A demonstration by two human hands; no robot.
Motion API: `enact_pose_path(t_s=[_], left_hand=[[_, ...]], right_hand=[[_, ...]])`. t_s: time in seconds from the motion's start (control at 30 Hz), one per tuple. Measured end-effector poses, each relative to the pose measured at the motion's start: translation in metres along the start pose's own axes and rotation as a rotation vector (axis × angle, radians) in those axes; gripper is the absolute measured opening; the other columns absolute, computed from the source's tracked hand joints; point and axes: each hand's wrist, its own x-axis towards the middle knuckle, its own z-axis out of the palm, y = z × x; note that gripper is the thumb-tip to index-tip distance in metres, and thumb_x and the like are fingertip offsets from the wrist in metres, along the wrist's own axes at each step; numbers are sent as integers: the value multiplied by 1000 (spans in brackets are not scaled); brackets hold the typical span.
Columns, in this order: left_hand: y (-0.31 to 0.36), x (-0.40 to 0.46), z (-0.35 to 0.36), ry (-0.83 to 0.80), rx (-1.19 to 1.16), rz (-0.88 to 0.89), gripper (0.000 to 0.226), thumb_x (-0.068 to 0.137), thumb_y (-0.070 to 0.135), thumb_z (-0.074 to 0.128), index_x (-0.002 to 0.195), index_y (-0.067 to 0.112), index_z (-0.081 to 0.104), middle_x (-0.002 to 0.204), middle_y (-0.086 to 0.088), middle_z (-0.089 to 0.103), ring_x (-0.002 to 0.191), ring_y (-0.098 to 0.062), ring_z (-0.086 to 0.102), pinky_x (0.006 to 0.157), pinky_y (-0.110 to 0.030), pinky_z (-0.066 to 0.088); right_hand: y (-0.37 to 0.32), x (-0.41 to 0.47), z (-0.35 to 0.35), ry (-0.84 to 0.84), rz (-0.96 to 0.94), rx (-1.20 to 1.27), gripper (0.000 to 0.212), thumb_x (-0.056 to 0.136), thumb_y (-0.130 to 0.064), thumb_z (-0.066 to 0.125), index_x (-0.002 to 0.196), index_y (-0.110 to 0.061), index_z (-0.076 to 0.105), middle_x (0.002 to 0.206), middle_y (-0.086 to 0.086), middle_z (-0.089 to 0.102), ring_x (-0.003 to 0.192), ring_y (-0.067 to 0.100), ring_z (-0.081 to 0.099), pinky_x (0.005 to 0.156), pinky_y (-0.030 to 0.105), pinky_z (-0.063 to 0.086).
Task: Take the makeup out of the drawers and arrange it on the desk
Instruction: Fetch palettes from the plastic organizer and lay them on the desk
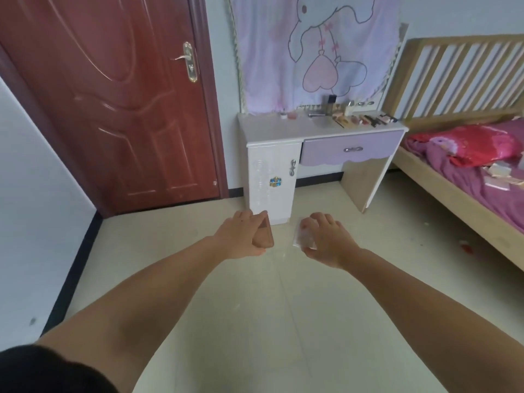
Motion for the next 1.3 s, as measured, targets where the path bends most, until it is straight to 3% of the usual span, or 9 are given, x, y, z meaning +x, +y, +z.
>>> enact_pose_path(t_s=[0.3,0.53,0.87,1.3], left_hand=[[-59,218,-7,11,-28,87,90,73,49,66,146,24,19,127,-7,40,119,-27,41,93,-37,41],[-93,399,-32,24,-78,22,91,78,50,64,149,24,13,134,-7,35,124,-26,36,94,-38,40],[-159,614,-24,-78,-110,-12,94,79,49,63,150,22,8,138,-9,32,124,-28,35,100,-39,36],[-212,861,-6,-223,-70,54,79,75,48,65,137,16,28,124,-9,41,112,-29,43,89,-40,42]], right_hand=[[105,190,6,-13,38,-45,54,86,-41,58,131,-18,40,137,6,38,127,27,37,100,37,37],[209,364,-7,-17,-17,-53,56,84,-40,60,131,-16,41,137,8,40,125,28,41,98,38,40],[318,567,17,-96,-52,-44,59,84,-41,62,132,-15,39,137,9,39,123,29,41,97,39,42],[440,778,48,-275,50,51,61,83,-41,62,133,-17,37,137,8,39,122,27,40,98,41,43]])
